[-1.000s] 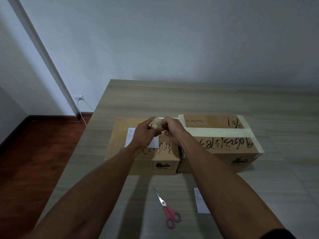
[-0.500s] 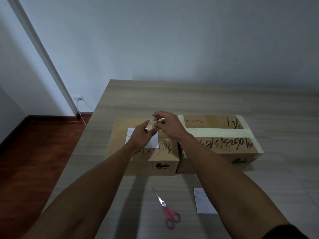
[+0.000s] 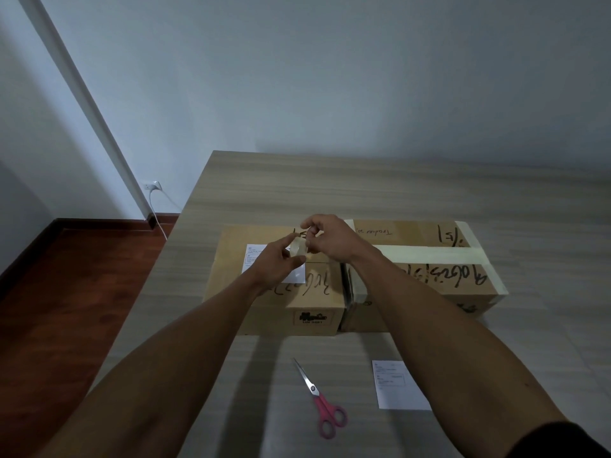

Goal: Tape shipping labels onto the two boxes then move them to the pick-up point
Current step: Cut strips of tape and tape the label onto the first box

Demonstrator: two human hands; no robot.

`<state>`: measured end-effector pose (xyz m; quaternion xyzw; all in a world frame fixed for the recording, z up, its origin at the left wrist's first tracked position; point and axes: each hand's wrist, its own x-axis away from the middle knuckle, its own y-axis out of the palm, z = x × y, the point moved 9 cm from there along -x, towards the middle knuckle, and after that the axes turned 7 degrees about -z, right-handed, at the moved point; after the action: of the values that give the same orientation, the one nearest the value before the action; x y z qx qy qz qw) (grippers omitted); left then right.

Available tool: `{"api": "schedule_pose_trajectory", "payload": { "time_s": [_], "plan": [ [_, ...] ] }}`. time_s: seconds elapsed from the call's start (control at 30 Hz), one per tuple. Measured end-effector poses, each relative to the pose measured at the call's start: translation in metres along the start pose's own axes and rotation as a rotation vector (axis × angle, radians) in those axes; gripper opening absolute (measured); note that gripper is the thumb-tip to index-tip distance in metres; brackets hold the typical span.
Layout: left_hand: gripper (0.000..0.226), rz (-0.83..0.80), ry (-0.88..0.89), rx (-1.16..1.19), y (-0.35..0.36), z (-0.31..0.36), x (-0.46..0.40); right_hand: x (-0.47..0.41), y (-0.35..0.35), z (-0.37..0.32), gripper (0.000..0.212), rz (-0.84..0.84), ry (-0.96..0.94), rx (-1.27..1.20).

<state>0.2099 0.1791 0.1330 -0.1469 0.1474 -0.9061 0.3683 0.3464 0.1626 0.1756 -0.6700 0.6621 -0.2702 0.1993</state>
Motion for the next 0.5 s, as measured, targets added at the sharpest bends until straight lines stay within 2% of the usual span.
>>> {"api": "schedule_pose_trajectory", "payload": {
  "time_s": [0.33, 0.5],
  "plan": [
    [0.066, -0.027, -0.044, 0.008, 0.01, -0.015, -0.014, -0.004, 0.005, 0.005, 0.026, -0.081, 0.06, 0.148],
    [0.066, 0.007, -0.07, -0.031, 0.005, -0.015, -0.015, -0.002, 0.002, -0.001, 0.041, -0.054, -0.01, 0.106]
  ]
}}
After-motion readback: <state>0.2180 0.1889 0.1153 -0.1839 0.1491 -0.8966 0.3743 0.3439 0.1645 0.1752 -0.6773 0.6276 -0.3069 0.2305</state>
